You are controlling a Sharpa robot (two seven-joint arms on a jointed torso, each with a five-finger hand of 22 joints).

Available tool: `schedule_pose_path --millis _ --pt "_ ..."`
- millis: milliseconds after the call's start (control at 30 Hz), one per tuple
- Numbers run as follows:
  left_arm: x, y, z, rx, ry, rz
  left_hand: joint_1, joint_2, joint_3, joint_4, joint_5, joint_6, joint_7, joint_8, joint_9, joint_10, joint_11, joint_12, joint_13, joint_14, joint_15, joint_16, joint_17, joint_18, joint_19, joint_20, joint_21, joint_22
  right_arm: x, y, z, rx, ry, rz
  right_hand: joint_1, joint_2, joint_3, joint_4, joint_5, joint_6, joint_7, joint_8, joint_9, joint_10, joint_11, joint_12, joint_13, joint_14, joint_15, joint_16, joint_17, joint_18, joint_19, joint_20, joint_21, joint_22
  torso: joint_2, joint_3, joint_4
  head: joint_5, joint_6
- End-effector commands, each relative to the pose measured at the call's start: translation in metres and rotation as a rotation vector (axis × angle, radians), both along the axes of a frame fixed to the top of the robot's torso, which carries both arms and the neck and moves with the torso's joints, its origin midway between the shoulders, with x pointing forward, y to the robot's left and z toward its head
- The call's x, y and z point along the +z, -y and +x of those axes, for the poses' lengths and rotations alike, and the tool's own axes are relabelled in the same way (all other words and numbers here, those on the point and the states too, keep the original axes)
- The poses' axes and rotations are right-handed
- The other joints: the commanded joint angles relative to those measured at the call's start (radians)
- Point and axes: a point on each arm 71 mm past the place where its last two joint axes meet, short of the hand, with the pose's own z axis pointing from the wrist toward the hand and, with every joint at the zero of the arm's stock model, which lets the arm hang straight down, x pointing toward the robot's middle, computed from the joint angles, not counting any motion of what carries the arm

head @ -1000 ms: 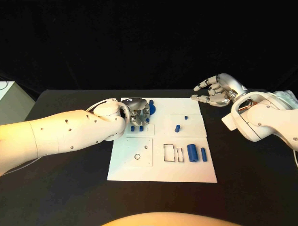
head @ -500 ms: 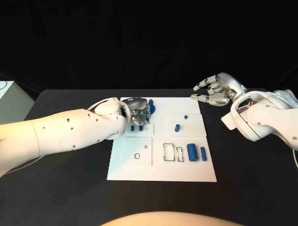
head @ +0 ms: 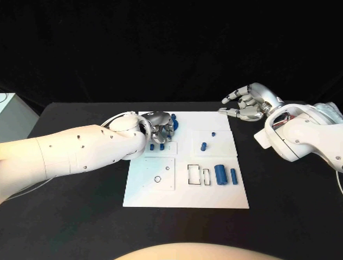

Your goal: Assemble the parts on the task board

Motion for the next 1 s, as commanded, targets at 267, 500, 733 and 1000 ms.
schedule_pose_path --millis 267,500,733,1000 --pt "-0.001 0.001 -0.001 -0.009 -0.019 0.001 0.022 0.024 0.037 -0.058 -0.007 0.069 0.005 -0.013 0.015 0.129 -0.013 -0.045 -0.013 0.130 -0.012 0.059 0.126 -0.012 0.078 -0.014 0.092 0.092 0.000 -0.001 0.000 0.015 0.003 -0.006 -0.007 0.004 0.004 -0.001 0.005 -0.005 -0.001 0.006 -0.001 0.002 -0.004 0.001 0.110 0.069 -0.005 -0.002 0.118 0.012 0.057 -0.008 -0.001 0.192 0.000 0.0001 0.0005 -0.002 -0.001" --pt "0.000 0.001 0.000 -0.005 -0.007 -0.013 0.018 0.023 0.062 -0.091 -0.009 0.062 0.019 -0.047 0.014 0.146 -0.002 -0.093 -0.022 0.125 -0.006 0.052 0.098 -0.014 0.079 -0.012 0.110 0.109 0.000 -0.001 -0.001 0.015 0.005 -0.006 -0.007 0.004 0.004 -0.001 0.005 -0.005 -0.001 0.006 -0.001 0.002 -0.004 0.001 0.110 0.069 -0.005 -0.002 0.118 0.012 0.057 -0.008 -0.001 0.192 0.000 0.0000 -0.0008 -0.002 0.000" --pt "0.007 0.001 -0.001 -0.016 0.026 -0.064 0.014 0.021 0.069 -0.103 -0.008 0.064 0.021 -0.058 0.015 0.167 -0.003 -0.108 -0.022 0.137 -0.008 0.053 0.106 -0.016 0.092 -0.010 0.124 0.124 0.000 -0.001 -0.001 0.015 0.006 -0.006 -0.007 0.004 0.004 -0.001 0.005 -0.005 -0.001 0.006 -0.001 0.002 -0.004 0.001 0.110 0.069 -0.005 -0.002 0.118 0.012 0.057 -0.008 -0.001 0.192 0.000 -0.0008 0.0011 -0.003 0.004" --pt "0.021 -0.002 -0.004 -0.027 0.040 -0.125 0.010 0.020 0.073 -0.110 -0.008 0.068 0.023 -0.062 0.016 0.175 -0.002 -0.118 -0.021 0.142 -0.007 0.053 0.107 -0.018 0.100 -0.009 0.132 0.131 0.000 -0.001 -0.001 0.015 0.007 -0.006 -0.007 0.004 0.004 -0.001 0.005 -0.005 -0.001 0.006 -0.001 0.002 -0.004 0.001 0.110 0.069 -0.005 -0.002 0.118 0.012 0.057 -0.008 -0.002 0.192 -0.002 -0.0005 0.0015 -0.002 0.006"
